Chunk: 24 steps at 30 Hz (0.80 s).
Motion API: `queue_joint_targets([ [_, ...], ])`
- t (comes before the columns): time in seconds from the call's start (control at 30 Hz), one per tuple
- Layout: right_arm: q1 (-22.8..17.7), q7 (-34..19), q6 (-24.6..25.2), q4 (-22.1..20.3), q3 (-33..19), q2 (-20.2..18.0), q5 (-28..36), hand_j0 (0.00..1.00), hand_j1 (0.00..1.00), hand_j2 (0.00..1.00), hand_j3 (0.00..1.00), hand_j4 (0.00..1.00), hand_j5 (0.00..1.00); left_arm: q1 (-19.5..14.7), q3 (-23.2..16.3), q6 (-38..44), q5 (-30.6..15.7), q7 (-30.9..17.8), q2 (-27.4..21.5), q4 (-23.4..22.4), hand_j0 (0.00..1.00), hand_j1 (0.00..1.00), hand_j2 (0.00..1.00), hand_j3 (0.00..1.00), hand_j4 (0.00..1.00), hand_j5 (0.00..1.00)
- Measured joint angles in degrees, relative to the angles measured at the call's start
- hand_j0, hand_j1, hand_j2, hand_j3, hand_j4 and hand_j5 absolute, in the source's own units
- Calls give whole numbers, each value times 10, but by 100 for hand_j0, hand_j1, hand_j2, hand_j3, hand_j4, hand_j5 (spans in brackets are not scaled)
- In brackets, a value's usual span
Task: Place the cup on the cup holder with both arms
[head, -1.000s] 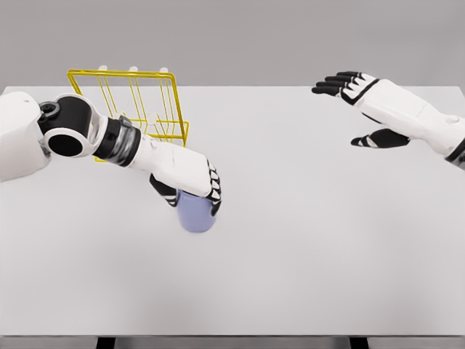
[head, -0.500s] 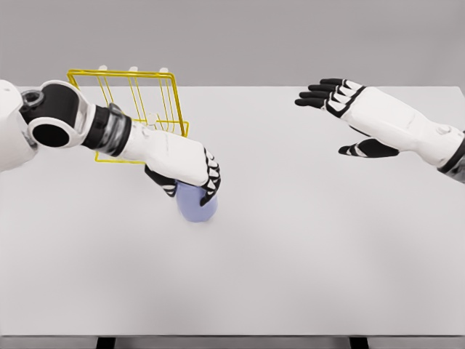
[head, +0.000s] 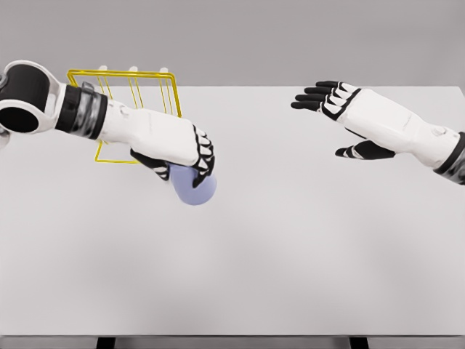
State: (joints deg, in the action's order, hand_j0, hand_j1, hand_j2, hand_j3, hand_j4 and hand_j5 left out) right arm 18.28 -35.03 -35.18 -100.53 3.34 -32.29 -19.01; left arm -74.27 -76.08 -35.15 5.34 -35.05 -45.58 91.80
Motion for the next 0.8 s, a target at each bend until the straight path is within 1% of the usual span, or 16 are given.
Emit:
queue_joint_targets([
  [0.3, 9, 0, 0, 0, 14, 5, -1, 100, 100, 100, 100, 100, 100, -2, 49, 0, -29, 0, -28, 6, 46, 46, 46, 46, 46, 46],
  [0.43, 9, 0, 0, 0, 18, 15, -1, 100, 100, 100, 100, 100, 100, -5, 65, 0, -38, 0, -35, 3, 46, 46, 46, 46, 46, 46],
  [0.47, 10, 0, 0, 0, 19, 17, -1, 100, 100, 100, 100, 100, 100, -1, 70, 0, -40, 0, -38, 3, 46, 46, 46, 46, 46, 46],
  [0.53, 9, 0, 0, 0, 21, 29, -1, 100, 100, 100, 100, 100, 100, -1, 82, 0, -44, 0, -45, 1, 46, 46, 46, 46, 46, 46],
  [0.67, 10, 0, 0, 0, 25, 42, -1, 100, 100, 100, 100, 100, 100, -4, 92, 0, -47, 0, -54, 0, 46, 46, 46, 46, 46, 46],
  [0.8, 11, 0, 0, 0, 28, 43, -1, 100, 100, 100, 100, 100, 100, -2, 99, 0, -51, 0, -62, -6, 46, 46, 46, 46, 46, 46],
])
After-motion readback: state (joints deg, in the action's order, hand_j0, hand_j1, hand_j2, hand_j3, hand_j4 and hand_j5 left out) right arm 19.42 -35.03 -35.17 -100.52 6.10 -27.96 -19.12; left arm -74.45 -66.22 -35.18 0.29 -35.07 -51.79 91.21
